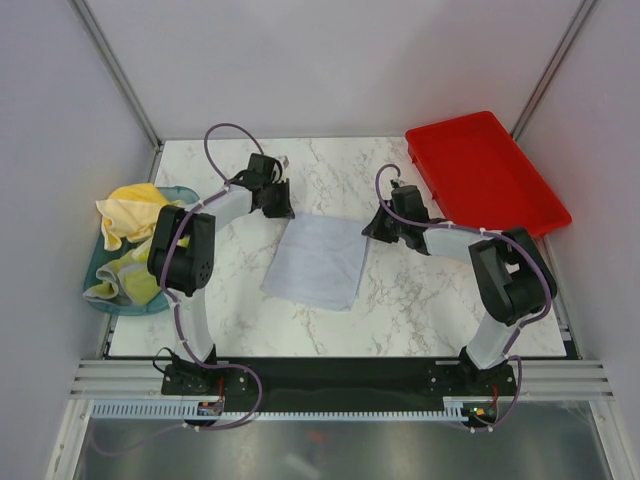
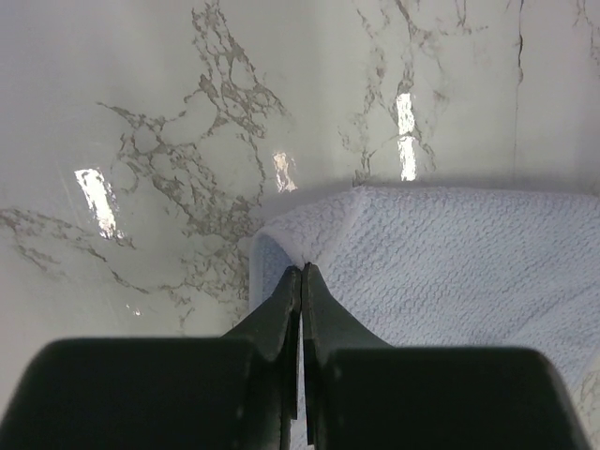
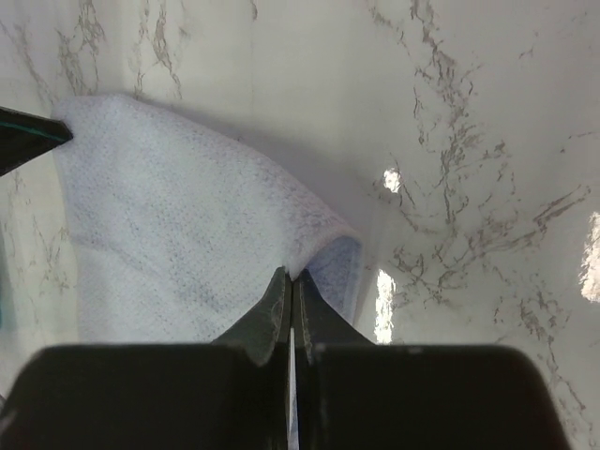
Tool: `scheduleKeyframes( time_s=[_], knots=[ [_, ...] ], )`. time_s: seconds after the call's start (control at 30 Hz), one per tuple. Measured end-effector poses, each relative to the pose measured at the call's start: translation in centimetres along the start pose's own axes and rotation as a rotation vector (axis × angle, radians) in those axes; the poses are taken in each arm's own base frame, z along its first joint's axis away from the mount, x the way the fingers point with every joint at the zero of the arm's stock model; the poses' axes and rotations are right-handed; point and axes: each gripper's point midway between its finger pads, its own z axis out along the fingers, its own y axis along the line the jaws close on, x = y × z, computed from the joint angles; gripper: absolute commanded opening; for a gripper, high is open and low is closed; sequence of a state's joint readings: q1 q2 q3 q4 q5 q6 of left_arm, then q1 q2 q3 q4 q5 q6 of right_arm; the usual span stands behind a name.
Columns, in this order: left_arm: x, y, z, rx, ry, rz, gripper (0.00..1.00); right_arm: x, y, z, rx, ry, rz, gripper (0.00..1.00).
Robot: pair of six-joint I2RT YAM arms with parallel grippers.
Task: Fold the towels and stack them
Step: Fold the towel
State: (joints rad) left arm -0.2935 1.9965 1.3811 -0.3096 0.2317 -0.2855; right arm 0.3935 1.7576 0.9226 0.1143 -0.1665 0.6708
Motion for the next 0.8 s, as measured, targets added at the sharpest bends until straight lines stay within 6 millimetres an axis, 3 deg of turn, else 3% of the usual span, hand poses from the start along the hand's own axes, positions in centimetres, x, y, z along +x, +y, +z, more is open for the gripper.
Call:
scheduleKeyframes(
  time_s=[0.33, 0.5, 0.8],
  knots=[
    [-0.9, 0.2, -0.3, 0.008, -0.025, -0.006, 0.02, -0.6, -0.5, -0.5, -0.007, -0.005, -0.086, 0.00],
    [-2.1, -0.3, -0.5, 0.037, -0.068, -0.009, 0.02, -2.4, 0.2, -0.7, -0.028, -0.028, -0.124, 0.00],
    [-3.7, -1.7, -3.3, 0.066, -0.140, -0.007, 0.02, -2.9, 1.2, -1.7, -0.069, -0.029, -0.140, 0.00]
  ],
)
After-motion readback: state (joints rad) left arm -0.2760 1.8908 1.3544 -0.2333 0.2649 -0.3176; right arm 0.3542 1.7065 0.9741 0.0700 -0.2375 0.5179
